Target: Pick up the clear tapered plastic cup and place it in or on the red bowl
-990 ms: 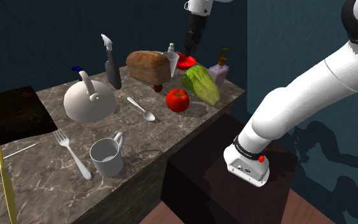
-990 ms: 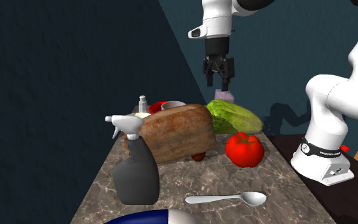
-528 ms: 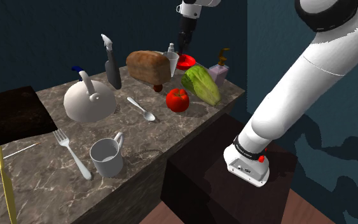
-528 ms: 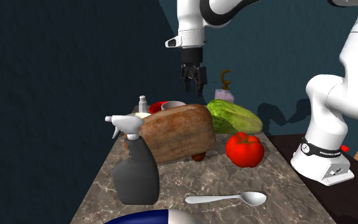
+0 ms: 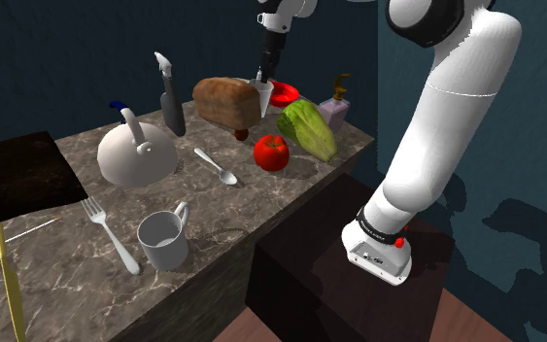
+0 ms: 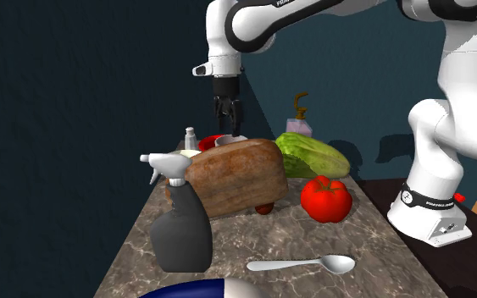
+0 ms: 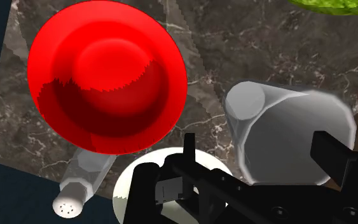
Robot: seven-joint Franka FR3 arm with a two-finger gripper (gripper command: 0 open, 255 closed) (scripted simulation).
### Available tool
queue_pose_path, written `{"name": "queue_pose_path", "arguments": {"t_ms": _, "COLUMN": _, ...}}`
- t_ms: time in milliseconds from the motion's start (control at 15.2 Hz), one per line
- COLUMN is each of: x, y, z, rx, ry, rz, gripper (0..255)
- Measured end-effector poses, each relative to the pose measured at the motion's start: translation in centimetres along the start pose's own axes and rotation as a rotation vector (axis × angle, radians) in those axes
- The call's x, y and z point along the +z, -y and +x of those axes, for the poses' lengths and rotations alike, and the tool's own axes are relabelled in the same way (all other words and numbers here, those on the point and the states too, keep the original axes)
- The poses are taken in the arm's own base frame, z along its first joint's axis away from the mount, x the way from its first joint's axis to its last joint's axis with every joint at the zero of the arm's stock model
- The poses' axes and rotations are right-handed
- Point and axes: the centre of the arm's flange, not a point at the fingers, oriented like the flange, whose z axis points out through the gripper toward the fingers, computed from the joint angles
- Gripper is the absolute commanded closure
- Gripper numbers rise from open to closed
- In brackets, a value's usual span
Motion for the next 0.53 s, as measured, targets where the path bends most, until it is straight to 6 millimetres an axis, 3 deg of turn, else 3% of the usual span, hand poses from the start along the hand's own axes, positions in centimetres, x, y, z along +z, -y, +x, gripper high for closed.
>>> {"name": "queue_pose_path", "arguments": {"t_ms": 528, "x": 3.7, "y": -0.4, "z": 0.3, "rx": -0.004, "ry": -0.001, "rz": -0.001, "gripper": 0}}
